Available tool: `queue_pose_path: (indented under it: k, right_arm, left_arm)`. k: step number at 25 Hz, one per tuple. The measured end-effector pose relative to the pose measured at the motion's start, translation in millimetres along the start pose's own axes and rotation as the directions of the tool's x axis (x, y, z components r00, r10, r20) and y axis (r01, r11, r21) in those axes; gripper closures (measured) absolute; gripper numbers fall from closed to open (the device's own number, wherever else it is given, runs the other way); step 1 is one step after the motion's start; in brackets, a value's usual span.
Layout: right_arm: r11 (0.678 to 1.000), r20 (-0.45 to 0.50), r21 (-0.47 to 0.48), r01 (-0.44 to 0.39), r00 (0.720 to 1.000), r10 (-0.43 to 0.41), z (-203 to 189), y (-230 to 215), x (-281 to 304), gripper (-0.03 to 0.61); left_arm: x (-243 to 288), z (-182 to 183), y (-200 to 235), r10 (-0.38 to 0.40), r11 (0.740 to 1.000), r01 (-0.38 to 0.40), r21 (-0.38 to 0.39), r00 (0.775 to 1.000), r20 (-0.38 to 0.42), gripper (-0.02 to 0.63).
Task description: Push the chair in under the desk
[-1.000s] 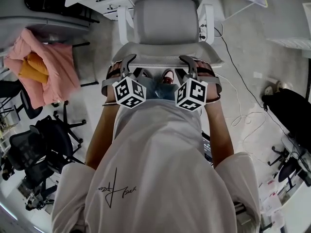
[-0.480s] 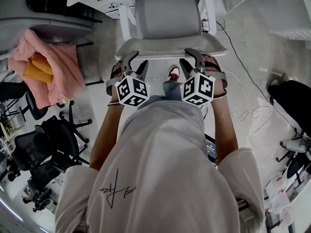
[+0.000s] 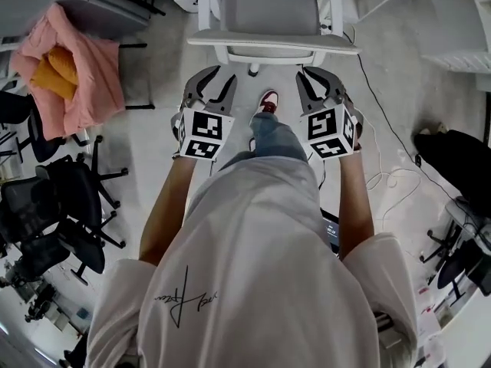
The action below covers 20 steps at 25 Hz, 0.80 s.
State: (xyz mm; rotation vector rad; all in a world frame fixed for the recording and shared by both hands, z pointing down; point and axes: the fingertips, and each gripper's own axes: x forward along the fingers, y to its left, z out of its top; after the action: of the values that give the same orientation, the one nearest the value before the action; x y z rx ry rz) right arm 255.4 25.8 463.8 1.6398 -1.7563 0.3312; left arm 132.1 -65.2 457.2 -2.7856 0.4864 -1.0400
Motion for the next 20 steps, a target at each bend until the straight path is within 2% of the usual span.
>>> queue_pose_path:
  k: [4, 7, 9, 11, 15, 20]
  right_arm:
    - [0.996, 0.079, 0.094, 0.006, 0.997, -0.014, 19.4, 22.0, -29.9, 0.531]
    - [0.99, 0.144, 0.143, 0.013, 0.989, -0.034, 31.9, 37.7, -54.2, 0.539]
    - [0.978, 0.156, 0.205, 0.028, 0.986, -0.061, 34.5, 41.7, -69.9, 0.543]
    - [0.959, 0.168, 0.282, 0.029, 0.983, -0.079, 36.1, 41.8, -82.5, 0.548]
    - [0.928, 0.197, 0.372, 0.014, 0.976, -0.094, 37.4, 38.6, -101.2, 0.551]
    - [0.935, 0.206, 0.355, 0.002, 0.975, -0.08, 39.2, 46.5, -116.5, 0.552]
  left_arm:
    - [-33.1, 2.5, -13.4, 0.015, 0.988, 0.0, -0.154, 0.995, 0.098, 0.483]
    - [-55.0, 6.1, -27.7, 0.026, 0.976, 0.008, -0.218, 0.988, 0.153, 0.509]
    - [-65.4, 11.1, -36.7, 0.029, 0.966, 0.022, -0.258, 0.981, 0.19, 0.559]
    - [-72.2, 19.4, -43.9, 0.026, 0.955, 0.041, -0.294, 0.975, 0.222, 0.579]
    - [-81.1, 39.7, -55.5, 0.018, 0.947, 0.071, -0.314, 0.962, 0.271, 0.606]
    - [-99.1, 61.4, -65.6, 0.012, 0.941, 0.099, -0.324, 0.946, 0.324, 0.607]
